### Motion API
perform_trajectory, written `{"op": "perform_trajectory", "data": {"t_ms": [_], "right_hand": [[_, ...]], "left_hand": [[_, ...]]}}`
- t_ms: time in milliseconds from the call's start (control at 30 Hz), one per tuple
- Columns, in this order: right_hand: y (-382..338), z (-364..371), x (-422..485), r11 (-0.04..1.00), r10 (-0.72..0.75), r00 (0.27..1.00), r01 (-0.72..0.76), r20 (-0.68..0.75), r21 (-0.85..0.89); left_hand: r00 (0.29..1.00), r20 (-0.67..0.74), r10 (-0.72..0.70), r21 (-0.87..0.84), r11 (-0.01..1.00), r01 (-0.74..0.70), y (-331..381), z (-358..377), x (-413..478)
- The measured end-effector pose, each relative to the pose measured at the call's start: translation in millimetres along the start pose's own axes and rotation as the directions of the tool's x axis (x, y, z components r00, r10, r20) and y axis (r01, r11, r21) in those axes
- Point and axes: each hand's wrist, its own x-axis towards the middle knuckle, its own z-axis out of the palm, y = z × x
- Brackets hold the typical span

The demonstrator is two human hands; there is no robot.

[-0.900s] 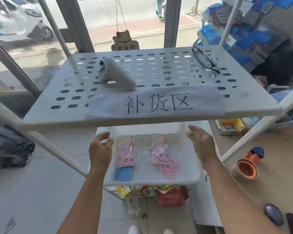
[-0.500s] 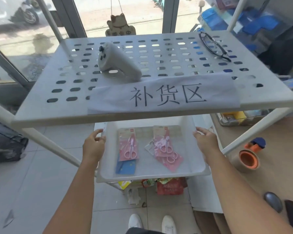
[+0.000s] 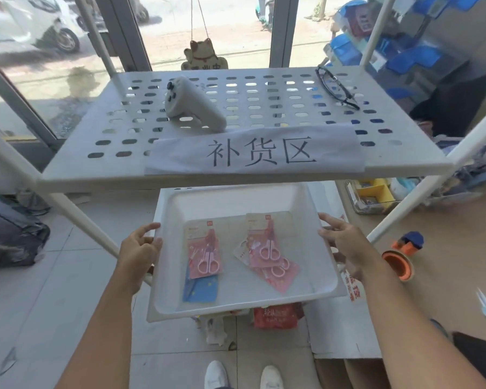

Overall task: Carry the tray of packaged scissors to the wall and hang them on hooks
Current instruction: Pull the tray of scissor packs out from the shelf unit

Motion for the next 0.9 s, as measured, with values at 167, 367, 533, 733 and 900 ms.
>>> {"op": "perform_trajectory", "data": {"t_ms": [167,367,533,733,900], "right_hand": [[6.1,-9.2,-11.5,0.998,-0.043,0.993,0.039,0.112,0.043],[22.5,-3.3,-30.4,0.998,-0.054,0.981,0.052,0.184,0.017],[29.2,15.4,-61.3,0.995,-0.077,0.975,0.088,0.210,-0.042],[36.6,77.1,-119.0,0.983,-0.137,0.952,0.165,0.274,-0.083],[57.8,159.8,-190.3,0.962,-0.179,0.912,0.240,0.368,-0.127]], "left_hand": [[0.999,-0.043,0.010,-0.003,1.000,-0.010,-11.7,-6.3,-42.4],[0.993,-0.119,0.017,-0.007,1.000,-0.018,-32.6,-25.3,-87.7],[0.987,-0.161,0.006,-0.021,1.000,-0.009,-57.2,-53.4,-118.8],[0.957,-0.287,0.026,-0.075,0.996,-0.050,-100.3,-124.2,-179.3],[0.887,-0.461,0.026,-0.059,0.996,-0.061,-157.8,-213.6,-263.9]]}}
